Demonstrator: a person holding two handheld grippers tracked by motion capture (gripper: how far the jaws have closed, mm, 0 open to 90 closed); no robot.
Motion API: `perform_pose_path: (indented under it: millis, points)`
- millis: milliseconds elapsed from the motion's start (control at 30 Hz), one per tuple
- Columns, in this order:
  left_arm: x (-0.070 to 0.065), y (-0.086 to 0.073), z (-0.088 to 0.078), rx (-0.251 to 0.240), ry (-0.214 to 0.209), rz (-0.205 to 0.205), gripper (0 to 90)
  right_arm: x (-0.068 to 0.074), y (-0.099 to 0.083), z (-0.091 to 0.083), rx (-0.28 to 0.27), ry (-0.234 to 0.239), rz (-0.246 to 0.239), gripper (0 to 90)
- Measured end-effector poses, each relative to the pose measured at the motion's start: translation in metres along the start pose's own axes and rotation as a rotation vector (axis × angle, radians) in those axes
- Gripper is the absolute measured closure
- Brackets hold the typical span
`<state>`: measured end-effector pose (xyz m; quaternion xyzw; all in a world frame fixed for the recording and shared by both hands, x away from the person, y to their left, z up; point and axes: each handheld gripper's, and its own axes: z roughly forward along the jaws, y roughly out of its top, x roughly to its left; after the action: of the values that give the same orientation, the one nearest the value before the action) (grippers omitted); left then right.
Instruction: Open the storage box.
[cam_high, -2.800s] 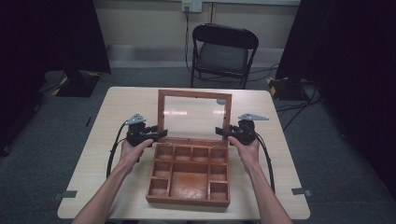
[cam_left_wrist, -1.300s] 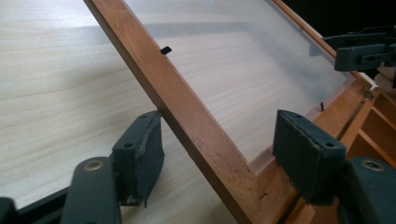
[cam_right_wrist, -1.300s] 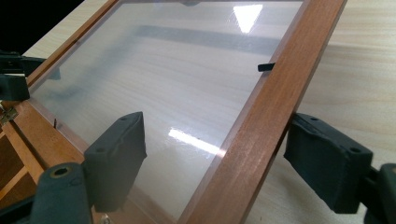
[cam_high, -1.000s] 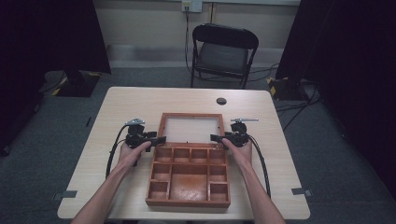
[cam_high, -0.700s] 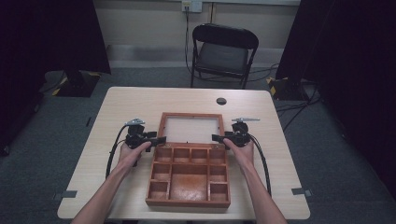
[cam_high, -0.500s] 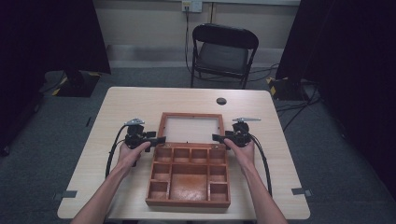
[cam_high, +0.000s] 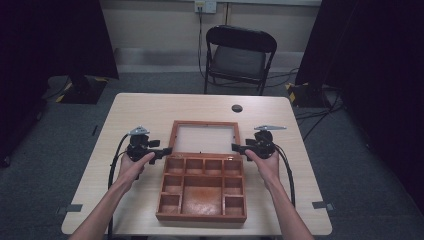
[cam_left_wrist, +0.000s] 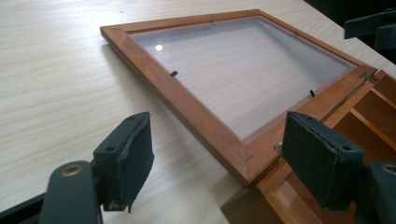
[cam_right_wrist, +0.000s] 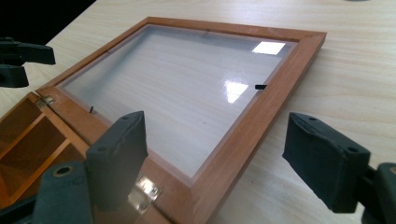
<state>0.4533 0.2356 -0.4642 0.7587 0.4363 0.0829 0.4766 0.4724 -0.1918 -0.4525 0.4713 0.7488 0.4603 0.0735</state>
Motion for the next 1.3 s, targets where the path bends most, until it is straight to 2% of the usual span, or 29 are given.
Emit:
perform_pose_path:
  millis: [133,367,567,633,700,800,900,1000,1067,1200,1300]
  points:
    - [0.001,-0.005,-0.009,0.017,0.024,0.02,23.4,0.001,-0.005,-0.015,-0.01,-0.009,-0.012,20.6]
    - [0.0,-0.015,-0.027,0.026,0.06,0.043,22.0,-0.004,-0.019,-0.042,-0.008,-0.022,-0.005,18.8]
    - [0.005,-0.027,-0.041,0.049,0.086,0.047,20.4,-0.007,-0.033,-0.067,-0.024,-0.073,-0.021,18.8]
    - [0.005,-0.031,-0.046,0.054,0.098,0.056,20.4,-0.008,-0.039,-0.075,-0.023,-0.074,-0.008,18.2]
    - [0.006,-0.035,-0.049,0.065,0.108,0.06,20.3,-0.009,-0.045,-0.082,0.002,-0.087,-0.01,17.6]
    - [0.009,-0.044,-0.054,0.091,0.127,0.059,19.9,-0.012,-0.056,-0.093,0.012,-0.111,-0.009,17.6]
    - [0.014,-0.054,-0.059,0.109,0.144,0.04,19.7,-0.017,-0.067,-0.103,0.039,-0.137,0.017,17.4]
    - [0.017,-0.059,-0.066,0.119,0.158,0.018,19.5,-0.021,-0.078,-0.109,0.059,-0.159,0.021,16.8]
    - [0.016,-0.063,-0.068,0.136,0.175,0.026,19.6,-0.023,-0.086,-0.111,0.072,-0.171,0.022,16.9]
    - [0.015,-0.068,-0.067,0.189,0.228,0.071,19.6,-0.027,-0.099,-0.111,0.112,-0.227,0.027,16.8]
    - [0.015,-0.071,-0.064,0.193,0.24,0.056,18.8,-0.03,-0.105,-0.107,0.147,-0.263,0.032,16.2]
